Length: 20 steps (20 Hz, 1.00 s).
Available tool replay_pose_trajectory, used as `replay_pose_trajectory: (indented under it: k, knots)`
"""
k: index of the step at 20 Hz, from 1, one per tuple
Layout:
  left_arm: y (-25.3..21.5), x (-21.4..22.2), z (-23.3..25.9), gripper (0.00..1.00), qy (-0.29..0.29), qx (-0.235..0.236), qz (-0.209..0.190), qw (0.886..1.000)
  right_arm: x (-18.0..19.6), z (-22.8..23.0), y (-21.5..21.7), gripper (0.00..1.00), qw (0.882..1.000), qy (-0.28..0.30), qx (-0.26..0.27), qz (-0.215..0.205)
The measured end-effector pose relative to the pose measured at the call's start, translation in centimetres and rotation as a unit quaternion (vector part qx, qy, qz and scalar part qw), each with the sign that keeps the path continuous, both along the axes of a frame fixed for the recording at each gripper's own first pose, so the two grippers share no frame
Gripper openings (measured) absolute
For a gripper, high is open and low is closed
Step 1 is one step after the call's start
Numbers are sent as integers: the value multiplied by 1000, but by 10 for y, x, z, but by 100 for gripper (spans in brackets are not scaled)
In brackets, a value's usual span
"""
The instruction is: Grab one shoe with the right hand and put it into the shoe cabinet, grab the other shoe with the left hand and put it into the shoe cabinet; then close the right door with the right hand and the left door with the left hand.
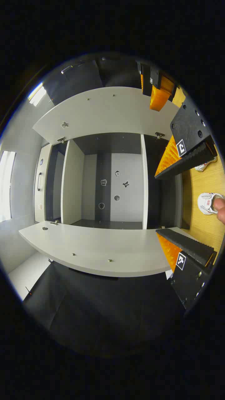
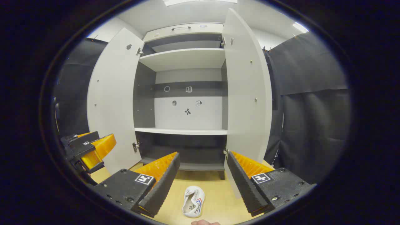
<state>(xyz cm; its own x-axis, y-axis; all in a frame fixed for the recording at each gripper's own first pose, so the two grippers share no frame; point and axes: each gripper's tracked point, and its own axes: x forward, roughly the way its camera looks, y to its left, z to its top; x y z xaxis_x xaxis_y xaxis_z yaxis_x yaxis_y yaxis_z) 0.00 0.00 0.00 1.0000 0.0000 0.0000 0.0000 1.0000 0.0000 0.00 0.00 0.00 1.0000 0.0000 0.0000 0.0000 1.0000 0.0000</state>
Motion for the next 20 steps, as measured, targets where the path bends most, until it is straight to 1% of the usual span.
replay_pose_trajectory:
  k: [2,3,8,13,20]
  knots:
    - [0,1,-1,95,1,1,1,1000,-2,2,1,94,1000,-4,1,-1]
    - [0,2,0,95,1,0,2,1000,-2,2,0,99,1000,-6,0,-2]
    - [0,1,1,95,-1,-3,0,1000,-1,1,5,99,1000,-9,-12,-1]
    - [0,1,8,95,-14,10,2,1000,1,3,5,99,1000,-9,-16,-1]
    - [-2,2,6,95,-13,7,1,1000,3,5,-1,99,1000,-11,-9,-6]
